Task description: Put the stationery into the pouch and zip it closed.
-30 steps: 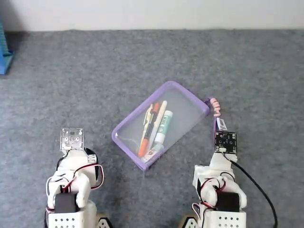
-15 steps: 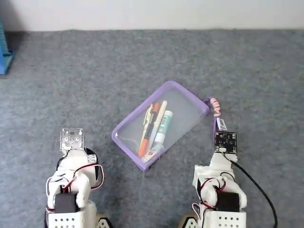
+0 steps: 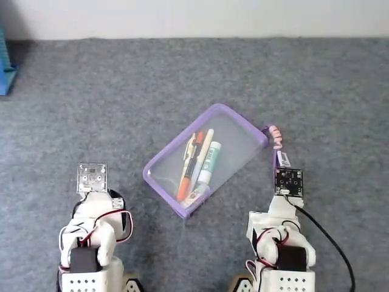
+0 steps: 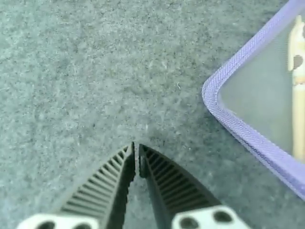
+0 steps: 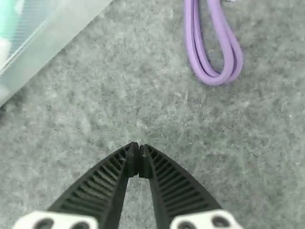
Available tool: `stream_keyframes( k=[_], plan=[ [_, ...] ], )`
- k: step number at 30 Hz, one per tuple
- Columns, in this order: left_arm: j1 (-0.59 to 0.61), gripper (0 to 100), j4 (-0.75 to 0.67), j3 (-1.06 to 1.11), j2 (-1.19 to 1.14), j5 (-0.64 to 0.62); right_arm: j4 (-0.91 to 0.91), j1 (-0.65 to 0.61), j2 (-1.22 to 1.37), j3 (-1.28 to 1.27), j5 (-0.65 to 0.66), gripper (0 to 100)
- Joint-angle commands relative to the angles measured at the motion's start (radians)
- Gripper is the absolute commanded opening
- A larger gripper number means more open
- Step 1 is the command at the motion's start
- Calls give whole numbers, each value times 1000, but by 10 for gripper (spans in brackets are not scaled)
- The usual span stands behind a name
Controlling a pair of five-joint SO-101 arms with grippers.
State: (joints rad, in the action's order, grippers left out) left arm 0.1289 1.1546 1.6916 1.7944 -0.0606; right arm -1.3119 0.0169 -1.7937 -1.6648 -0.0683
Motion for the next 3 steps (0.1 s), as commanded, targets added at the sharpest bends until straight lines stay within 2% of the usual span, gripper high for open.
stream_keyframes(
  k=[1,3],
  plan=[
    [-2,15,-18,-8,5,6,12,2,-7,-18,-6,9],
    [-2,15,-18,-8,5,6,12,2,-7,-18,-6,9]
  ],
)
